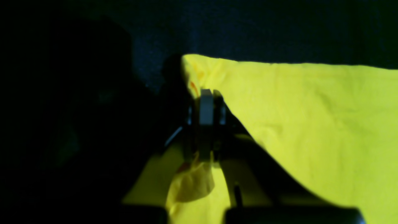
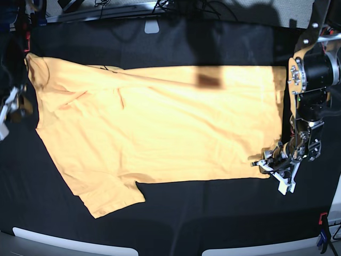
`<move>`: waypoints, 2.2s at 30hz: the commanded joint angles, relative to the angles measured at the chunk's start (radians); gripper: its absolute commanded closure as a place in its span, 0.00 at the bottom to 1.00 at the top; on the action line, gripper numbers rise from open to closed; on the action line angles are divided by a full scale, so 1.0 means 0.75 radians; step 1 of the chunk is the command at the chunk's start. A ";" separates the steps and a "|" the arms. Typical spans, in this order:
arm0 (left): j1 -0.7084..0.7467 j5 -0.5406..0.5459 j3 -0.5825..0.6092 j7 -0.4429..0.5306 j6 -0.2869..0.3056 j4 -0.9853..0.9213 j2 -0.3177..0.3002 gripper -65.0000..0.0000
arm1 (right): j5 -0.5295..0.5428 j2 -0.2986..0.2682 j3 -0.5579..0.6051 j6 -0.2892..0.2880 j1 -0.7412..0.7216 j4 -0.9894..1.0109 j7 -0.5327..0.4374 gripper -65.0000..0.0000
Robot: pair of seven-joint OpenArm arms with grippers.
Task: Layout the t-shirt on the table in an organized manner, then fold the t-shirt properly
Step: 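Grasp the hem edge with both grippers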
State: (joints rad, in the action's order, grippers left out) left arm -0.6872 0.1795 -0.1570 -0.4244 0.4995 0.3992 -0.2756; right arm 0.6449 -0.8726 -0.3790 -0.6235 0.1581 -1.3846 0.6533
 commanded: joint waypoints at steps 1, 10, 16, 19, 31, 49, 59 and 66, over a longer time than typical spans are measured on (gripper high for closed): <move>-0.037 0.007 0.001 -0.003 0.015 0.017 -0.007 1.00 | -0.015 -0.036 -0.018 0.004 -0.064 -0.008 -0.062 0.56; -0.037 0.016 0.001 -0.002 0.014 0.017 -0.005 1.00 | -0.057 0.022 0.198 0.043 -0.599 0.311 -0.109 0.45; -0.037 0.016 0.001 -0.002 0.014 0.017 0.010 1.00 | -0.057 0.091 0.594 0.123 -1.080 0.706 0.044 0.45; -0.036 0.016 0.001 -0.006 0.014 0.017 0.027 1.00 | -0.090 0.192 0.742 0.156 -1.274 0.928 0.051 0.45; -0.033 0.016 0.001 -0.037 0.014 0.017 0.045 1.00 | -0.590 0.454 0.853 0.299 -1.528 1.514 -0.189 0.45; 0.030 0.016 0.001 0.069 0.014 0.017 0.046 1.00 | -0.531 0.351 0.853 0.242 -1.378 1.518 -0.161 0.45; 0.027 0.016 0.001 0.069 0.014 0.017 0.045 1.00 | -0.470 0.381 0.853 0.241 -1.284 1.518 -0.146 0.49; 0.026 0.021 0.001 0.079 0.014 0.017 0.046 1.00 | -0.477 0.380 0.854 0.142 -1.266 1.516 -0.224 0.97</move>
State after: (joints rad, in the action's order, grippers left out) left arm -0.6453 0.2016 -0.1574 -0.3553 0.5060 0.4038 -0.2409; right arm 0.2882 -0.5789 0.2619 -0.5140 -0.7727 -0.2420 0.4793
